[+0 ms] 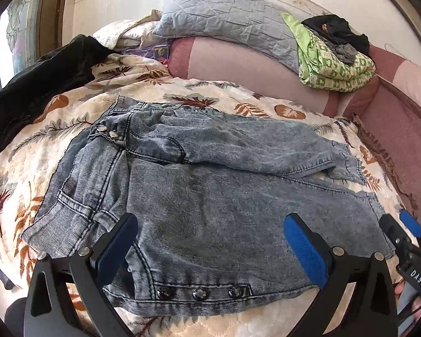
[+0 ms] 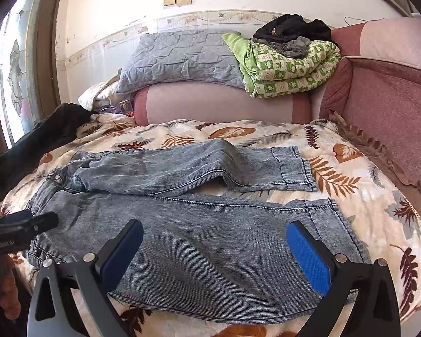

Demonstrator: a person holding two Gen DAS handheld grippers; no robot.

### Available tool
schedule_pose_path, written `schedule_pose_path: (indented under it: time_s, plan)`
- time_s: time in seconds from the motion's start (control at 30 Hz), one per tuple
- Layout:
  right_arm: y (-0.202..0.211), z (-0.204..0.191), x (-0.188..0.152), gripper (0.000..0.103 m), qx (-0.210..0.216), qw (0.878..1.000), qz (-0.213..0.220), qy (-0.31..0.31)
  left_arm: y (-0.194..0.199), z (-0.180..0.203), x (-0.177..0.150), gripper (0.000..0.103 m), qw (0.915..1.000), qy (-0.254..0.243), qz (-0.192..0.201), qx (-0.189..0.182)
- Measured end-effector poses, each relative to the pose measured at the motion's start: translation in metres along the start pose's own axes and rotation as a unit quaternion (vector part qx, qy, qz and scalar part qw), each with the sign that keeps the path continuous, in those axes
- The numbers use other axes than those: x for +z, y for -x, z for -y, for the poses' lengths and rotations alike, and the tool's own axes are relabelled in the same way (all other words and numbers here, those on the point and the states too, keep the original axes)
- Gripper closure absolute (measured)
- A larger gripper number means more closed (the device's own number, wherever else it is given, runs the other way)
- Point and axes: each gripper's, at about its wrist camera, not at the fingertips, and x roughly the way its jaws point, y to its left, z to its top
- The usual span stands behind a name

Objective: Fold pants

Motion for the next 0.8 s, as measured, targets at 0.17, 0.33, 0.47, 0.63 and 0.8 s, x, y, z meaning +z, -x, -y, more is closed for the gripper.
schedule_pose_path:
  time_s: [0.17,0.33,0.47,0.63,0.8]
  plan:
    - [0.002,0.007,0.001,0.0,0.008,1.0,-0.001,-0.012,-0.004,-0.038,0.047,0.0,0.9991,0.025,0.009,0.034]
    - [-0.002,0.029,0.01,0.0,0.06,0.995,-0.036,-0.067,-0.03,-0.108,0.099,0.0,0.9921,0.112,0.005,0.056]
    - [-0.017,0.067,0.042,0.0,0.069,0.993,-0.06,-0.08,-0.077,-0.149,0.134,0.0,0.9848,0.151,-0.045,0.072]
    - [-0.084,0.153,0.1,0.0,0.03,0.985,-0.11,-0.128,-0.135,-0.172,0.17,0.0,0.982,0.15,-0.078,0.084]
    - [-0.189,0.225,0.136,0.02,0.034,0.961,-0.198,-0.187,-0.177,-0.179,0.184,0.004,0.9795,0.132,-0.121,0.093]
